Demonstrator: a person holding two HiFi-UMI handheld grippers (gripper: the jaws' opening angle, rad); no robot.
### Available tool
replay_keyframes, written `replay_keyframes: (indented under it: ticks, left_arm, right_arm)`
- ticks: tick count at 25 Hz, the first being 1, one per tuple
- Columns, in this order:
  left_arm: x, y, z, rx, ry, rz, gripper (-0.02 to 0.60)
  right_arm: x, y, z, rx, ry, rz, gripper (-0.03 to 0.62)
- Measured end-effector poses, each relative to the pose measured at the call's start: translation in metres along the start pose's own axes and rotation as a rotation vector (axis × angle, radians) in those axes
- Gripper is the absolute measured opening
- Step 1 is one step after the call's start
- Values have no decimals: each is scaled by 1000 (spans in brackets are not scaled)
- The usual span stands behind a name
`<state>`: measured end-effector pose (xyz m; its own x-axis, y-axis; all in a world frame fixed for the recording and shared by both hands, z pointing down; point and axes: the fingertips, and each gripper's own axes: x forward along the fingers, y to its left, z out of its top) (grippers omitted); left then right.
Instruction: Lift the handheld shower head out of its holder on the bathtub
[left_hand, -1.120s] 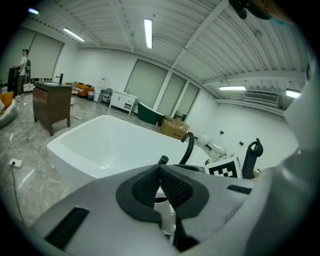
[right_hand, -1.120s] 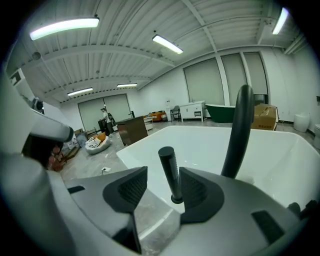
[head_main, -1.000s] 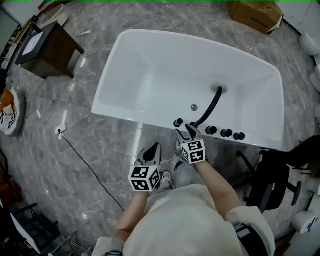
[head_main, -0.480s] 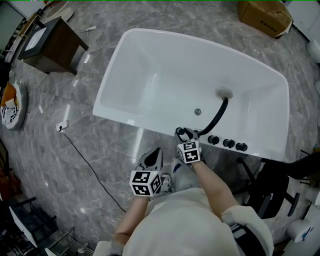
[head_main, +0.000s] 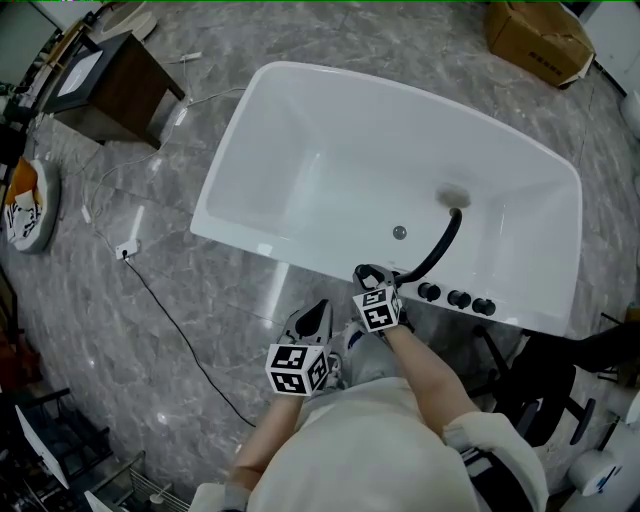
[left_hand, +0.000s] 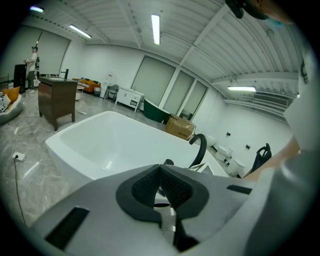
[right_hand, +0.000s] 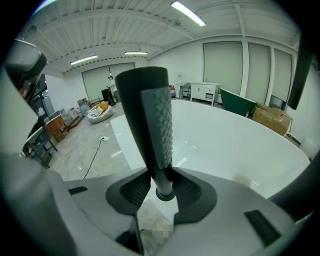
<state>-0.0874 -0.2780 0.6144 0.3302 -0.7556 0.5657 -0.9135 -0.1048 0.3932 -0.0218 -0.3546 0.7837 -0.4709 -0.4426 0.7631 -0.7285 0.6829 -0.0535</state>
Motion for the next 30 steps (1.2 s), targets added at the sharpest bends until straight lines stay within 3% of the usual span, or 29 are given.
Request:
replay_keyframes:
  ticks: [30]
  left_arm:
    - [-82,-35,-36,62,-31,-73,20]
  right_arm:
    - [-105,15,25,79,-220,-128,143]
